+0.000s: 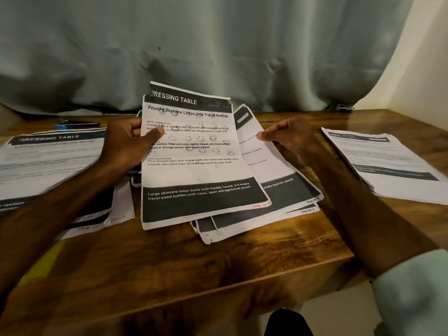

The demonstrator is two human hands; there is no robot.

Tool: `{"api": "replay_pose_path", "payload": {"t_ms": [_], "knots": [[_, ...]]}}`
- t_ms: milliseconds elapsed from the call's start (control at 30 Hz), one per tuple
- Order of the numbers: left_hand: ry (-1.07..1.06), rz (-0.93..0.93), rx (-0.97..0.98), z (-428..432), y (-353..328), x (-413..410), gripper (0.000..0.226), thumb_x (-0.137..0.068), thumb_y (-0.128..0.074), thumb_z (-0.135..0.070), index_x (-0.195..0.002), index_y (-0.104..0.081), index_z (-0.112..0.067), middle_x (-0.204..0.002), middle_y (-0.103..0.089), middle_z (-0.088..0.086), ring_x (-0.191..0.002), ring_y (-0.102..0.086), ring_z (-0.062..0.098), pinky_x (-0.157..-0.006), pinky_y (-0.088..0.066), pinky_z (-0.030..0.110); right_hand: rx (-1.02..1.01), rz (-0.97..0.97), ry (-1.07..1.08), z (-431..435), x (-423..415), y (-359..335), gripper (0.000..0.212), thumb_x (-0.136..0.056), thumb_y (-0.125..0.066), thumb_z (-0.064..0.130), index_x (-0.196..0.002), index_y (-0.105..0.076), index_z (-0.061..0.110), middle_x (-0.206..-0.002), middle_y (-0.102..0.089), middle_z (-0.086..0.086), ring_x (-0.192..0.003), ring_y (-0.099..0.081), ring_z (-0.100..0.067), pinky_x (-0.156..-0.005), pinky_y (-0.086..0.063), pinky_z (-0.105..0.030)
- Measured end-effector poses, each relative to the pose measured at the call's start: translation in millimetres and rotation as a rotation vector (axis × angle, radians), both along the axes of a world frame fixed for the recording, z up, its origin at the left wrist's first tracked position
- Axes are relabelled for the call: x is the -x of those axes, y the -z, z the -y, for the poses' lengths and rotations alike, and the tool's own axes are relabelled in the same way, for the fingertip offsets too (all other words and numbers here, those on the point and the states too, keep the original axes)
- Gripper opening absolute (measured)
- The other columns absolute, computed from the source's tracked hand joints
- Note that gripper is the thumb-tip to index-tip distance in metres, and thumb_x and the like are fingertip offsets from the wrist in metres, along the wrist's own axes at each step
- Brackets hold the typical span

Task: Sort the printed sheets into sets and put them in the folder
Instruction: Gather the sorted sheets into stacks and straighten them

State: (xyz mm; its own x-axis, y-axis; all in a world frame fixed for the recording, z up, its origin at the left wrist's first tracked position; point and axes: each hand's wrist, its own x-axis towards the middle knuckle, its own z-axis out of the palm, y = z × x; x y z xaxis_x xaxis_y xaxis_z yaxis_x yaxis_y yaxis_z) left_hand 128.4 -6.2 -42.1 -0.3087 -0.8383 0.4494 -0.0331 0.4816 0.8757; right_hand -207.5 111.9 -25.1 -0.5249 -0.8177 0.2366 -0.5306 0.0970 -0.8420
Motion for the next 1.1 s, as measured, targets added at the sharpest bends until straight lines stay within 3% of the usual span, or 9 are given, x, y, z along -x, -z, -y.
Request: {"api": "replay_pose_path", "payload": {"t_ms": [67,233,467,600,733,800,900,1000,1100], "knots": [[0.001,-0.004,0.009,-1,-1,0,0.030,-0.094,-0.071,-0.013,-0.124,-0.069,-0.010,-0.091,-0.076,-0.019,-0.088,-0.075,0.006,-0.067,-0.058,0.017,0.007,-0.039,-0.006,-1,-1,-1,0.025,-0.074,-0.090,0.030,-0.087,-0.082,0.010,-0.086,-0.079,-0.010,-0.084,-0.076,-0.036,-0.081,-0.062,-0.054],[-0.017,-0.017,-0.007,0,-1,-1,0.032,-0.094,-0.071,-0.014,-0.126,-0.069,-0.008,-0.104,-0.074,-0.007,-0.087,-0.076,0.008,-0.065,-0.059,0.018,0.090,-0.148,0.013,-5,-7,-5,0.025,-0.077,-0.088,0.024,-0.094,-0.082,0.007,-0.089,-0.079,-0.008,-0.074,-0.074,-0.016,-0.069,-0.059,-0.022],[-0.035,-0.040,-0.045,1,-1,-1,0.031,-0.094,-0.072,-0.017,-0.124,-0.070,-0.010,-0.105,-0.076,-0.005,-0.089,-0.077,0.013,-0.069,-0.062,0.025,0.101,-0.194,0.070,-8,-11,-12,0.016,-0.079,-0.087,0.029,-0.087,-0.082,0.016,-0.084,-0.078,-0.001,-0.077,-0.075,-0.019,-0.077,-0.063,-0.038],[-0.023,-0.047,-0.058,1,-1,-1,0.028,-0.094,-0.072,-0.016,-0.121,-0.071,-0.010,-0.094,-0.077,-0.016,-0.088,-0.077,0.012,-0.067,-0.061,0.023,0.208,-0.232,0.091,-8,-10,-16,0.018,-0.077,-0.089,0.027,-0.089,-0.083,0.015,-0.083,-0.079,-0.001,-0.070,-0.073,-0.006,-0.074,-0.062,-0.029],[-0.036,-0.052,-0.051,2,-1,-1,0.028,-0.094,-0.072,-0.017,-0.121,-0.071,-0.009,-0.103,-0.076,-0.010,-0.089,-0.077,0.015,-0.070,-0.063,0.028,0.207,-0.267,0.086,-7,-9,-14,0.021,-0.077,-0.089,0.026,-0.090,-0.083,0.011,-0.083,-0.078,-0.002,-0.074,-0.074,-0.014,-0.075,-0.062,-0.030],[-0.038,-0.060,-0.060,3,-1,-2,0.028,-0.094,-0.072,-0.017,-0.120,-0.071,-0.008,-0.102,-0.076,-0.009,-0.089,-0.077,0.015,-0.070,-0.063,0.027,0.215,-0.274,0.098,-7,-12,-16,0.019,-0.081,-0.086,0.026,-0.089,-0.081,0.010,-0.085,-0.077,-0.002,-0.073,-0.071,-0.010,-0.074,-0.058,-0.021],[-0.042,-0.093,-0.110,3,-3,-1,0.026,-0.094,-0.072,-0.017,-0.118,-0.071,-0.008,-0.095,-0.077,-0.012,-0.088,-0.077,0.015,-0.070,-0.063,0.027,0.223,-0.179,0.134,-2,-10,-20,0.016,-0.089,-0.078,0.024,-0.091,-0.077,0.009,-0.086,-0.073,0.000,-0.067,-0.062,-0.001,-0.064,-0.050,-0.006],[-0.042,-0.138,-0.165,4,-6,0,0.026,-0.094,-0.071,-0.018,-0.118,-0.071,-0.008,-0.103,-0.077,-0.003,-0.090,-0.077,0.018,-0.074,-0.064,0.032,0.341,0.102,0.131,0,-8,-21,0.013,-0.090,-0.076,0.019,-0.093,-0.077,0.006,-0.091,-0.077,-0.008,-0.076,-0.068,-0.015,-0.079,-0.060,-0.029],[-0.039,-0.177,-0.210,3,-8,1,0.025,-0.095,-0.071,-0.019,-0.118,-0.071,-0.009,-0.110,-0.076,0.005,-0.093,-0.076,0.020,-0.078,-0.064,0.034,0.452,0.355,0.100,-1,-10,-21,0.009,-0.092,-0.071,0.006,-0.096,-0.073,-0.001,-0.086,-0.073,-0.012,-0.075,-0.066,-0.021,-0.074,-0.060,-0.028]]}}
